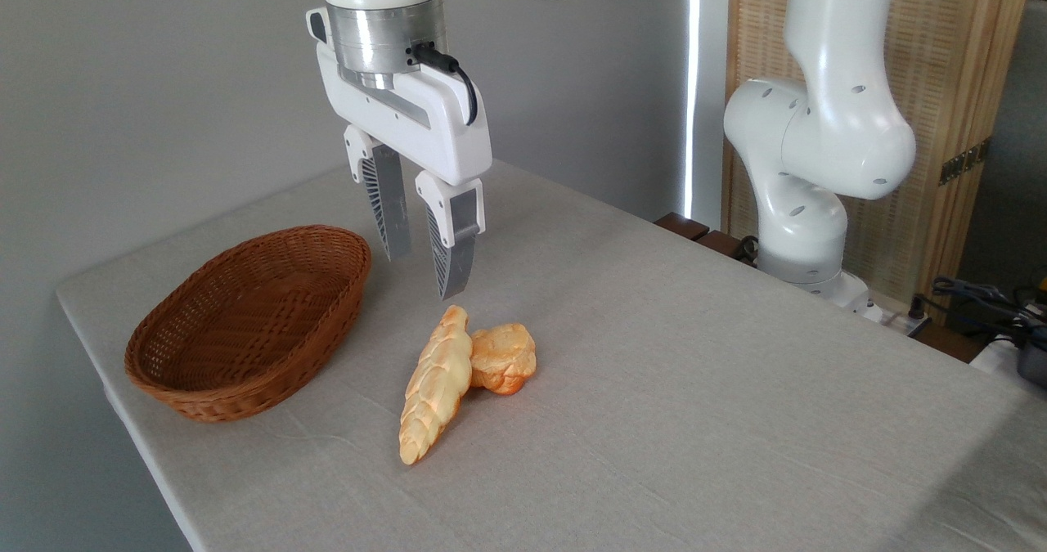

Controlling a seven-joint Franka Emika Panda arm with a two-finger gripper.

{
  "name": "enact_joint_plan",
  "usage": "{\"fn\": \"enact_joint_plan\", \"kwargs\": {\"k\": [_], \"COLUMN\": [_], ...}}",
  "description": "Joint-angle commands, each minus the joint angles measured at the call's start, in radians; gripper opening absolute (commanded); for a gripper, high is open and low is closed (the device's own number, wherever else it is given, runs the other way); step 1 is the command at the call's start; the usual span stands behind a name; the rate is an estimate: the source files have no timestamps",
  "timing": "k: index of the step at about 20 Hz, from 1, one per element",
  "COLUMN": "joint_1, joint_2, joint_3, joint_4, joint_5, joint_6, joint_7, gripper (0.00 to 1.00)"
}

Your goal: Put bread into the basket

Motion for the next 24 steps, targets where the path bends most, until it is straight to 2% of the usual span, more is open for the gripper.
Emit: {"fn": "enact_joint_plan", "kwargs": {"k": [1, 24], "joint_1": [-0.007, -0.017], "joint_2": [-0.003, 0.006], "joint_3": [0.000, -0.017], "joint_4": [0.010, -0.004], "joint_5": [-0.020, -0.011], "joint_6": [-0.047, -0.027], "joint_7": [0.011, -0.015], "gripper": [1.00, 1.00]}}
